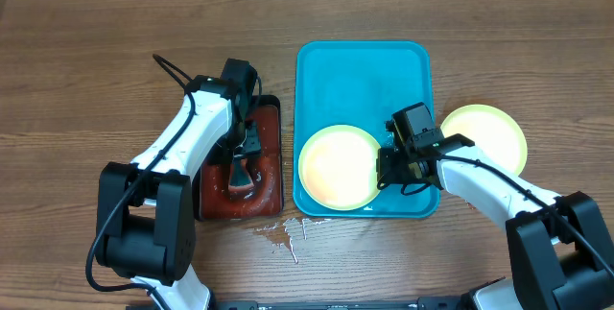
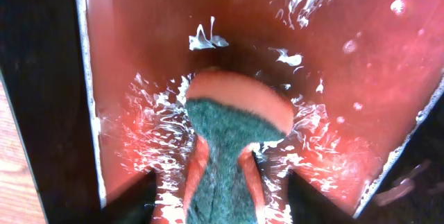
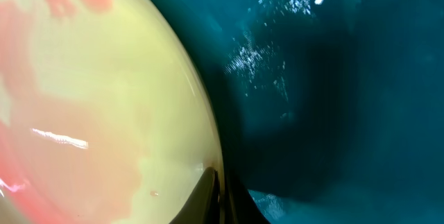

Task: Clean dirty plates on tray and stack at the side
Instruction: 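Return the sponge to the black tray with the left gripper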

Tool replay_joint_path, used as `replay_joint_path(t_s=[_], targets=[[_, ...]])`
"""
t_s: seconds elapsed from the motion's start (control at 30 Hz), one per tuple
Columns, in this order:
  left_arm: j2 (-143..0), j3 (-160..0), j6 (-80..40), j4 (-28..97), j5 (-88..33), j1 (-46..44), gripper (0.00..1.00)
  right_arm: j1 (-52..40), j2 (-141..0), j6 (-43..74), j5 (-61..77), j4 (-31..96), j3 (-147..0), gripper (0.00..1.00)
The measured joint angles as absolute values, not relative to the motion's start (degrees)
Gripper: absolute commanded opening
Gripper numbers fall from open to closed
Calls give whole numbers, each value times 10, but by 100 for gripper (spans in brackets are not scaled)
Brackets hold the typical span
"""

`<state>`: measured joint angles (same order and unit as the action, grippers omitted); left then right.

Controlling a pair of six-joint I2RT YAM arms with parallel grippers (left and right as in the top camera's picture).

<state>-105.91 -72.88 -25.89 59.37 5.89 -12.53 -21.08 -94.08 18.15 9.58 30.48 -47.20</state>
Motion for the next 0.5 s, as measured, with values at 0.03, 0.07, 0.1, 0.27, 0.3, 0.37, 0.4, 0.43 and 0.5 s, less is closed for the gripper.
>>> replay_joint_path(t_s=[0.03,0.07,0.1,0.27,0.3,0.37,0.4,0.43,0.5], targets=[[-1059,-730,-259,599,57,-125,83,-211,-941,182,95,317,-476,4],[-1059,-732,-260,607,53,-125,85,-211,-941,182,94,340,-484,4],[-1058,-735,-258,612,51,-125,87,-211,-941,182,91,352,-488,4],[-1024,-773,-257,646,34,-119,100,-215,-936,175,55,467,-561,4],[-1011,-789,-258,658,30,-114,100,-218,-933,168,46,491,-585,4],[-980,-824,-257,679,23,-103,100,-231,-928,155,27,542,-643,4],[-966,-838,-257,687,21,-98,100,-239,-927,150,19,558,-668,4],[-952,-855,-257,697,19,-90,100,-247,-926,145,10,574,-695,4],[-923,-888,-257,717,16,-72,100,-268,-925,134,-10,594,-743,4]])
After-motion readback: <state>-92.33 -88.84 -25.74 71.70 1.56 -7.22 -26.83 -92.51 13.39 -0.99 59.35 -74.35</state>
